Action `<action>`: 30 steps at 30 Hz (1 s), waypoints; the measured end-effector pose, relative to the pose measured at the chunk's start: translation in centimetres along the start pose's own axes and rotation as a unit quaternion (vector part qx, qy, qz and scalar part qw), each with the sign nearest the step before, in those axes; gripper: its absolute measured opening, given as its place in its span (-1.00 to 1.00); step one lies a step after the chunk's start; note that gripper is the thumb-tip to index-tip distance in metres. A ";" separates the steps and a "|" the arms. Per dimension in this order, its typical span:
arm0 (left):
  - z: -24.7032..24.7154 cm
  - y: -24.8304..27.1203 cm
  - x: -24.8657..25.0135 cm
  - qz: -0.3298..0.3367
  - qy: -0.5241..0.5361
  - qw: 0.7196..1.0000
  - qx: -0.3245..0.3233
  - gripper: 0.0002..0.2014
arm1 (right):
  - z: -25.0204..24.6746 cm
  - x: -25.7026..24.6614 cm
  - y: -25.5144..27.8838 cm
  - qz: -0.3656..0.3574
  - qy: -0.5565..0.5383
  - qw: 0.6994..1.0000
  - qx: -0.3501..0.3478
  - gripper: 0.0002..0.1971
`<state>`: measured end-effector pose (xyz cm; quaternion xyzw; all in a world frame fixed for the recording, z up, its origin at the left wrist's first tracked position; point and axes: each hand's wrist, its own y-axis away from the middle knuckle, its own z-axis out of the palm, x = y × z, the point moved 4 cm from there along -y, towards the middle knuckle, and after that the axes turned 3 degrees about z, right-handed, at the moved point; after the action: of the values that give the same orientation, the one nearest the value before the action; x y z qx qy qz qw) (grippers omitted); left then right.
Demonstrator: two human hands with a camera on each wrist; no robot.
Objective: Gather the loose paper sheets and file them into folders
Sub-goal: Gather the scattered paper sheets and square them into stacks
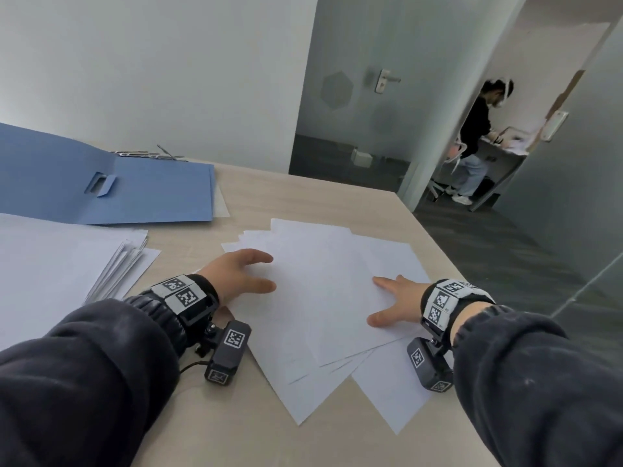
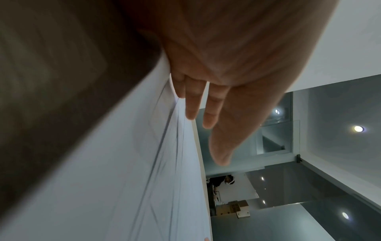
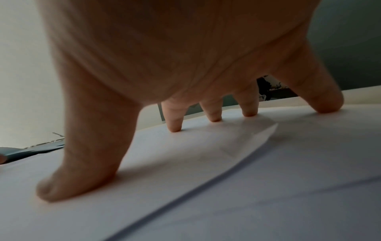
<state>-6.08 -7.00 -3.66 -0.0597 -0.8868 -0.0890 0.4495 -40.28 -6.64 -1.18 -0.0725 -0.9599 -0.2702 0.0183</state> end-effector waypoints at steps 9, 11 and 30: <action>-0.2 2.7 -0.8 -0.155 -0.219 0.960 0.085 -0.10 | 1.5 -2.0 2.8 0.026 0.027 0.998 0.044 0.15; 0.5 3.2 -0.6 -0.158 -0.225 0.959 0.060 -0.07 | 1.9 -3.0 3.5 0.012 0.035 0.998 0.054 0.09; -0.2 2.7 0.3 -0.221 -0.171 0.959 0.035 0.07 | 1.6 5.0 6.5 0.020 -0.279 0.955 0.094 -0.27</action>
<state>-5.56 -4.37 -3.01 0.1395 -0.9441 -0.1439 0.2616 -44.23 0.30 1.12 -0.1624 -0.9462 -0.1471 -0.2382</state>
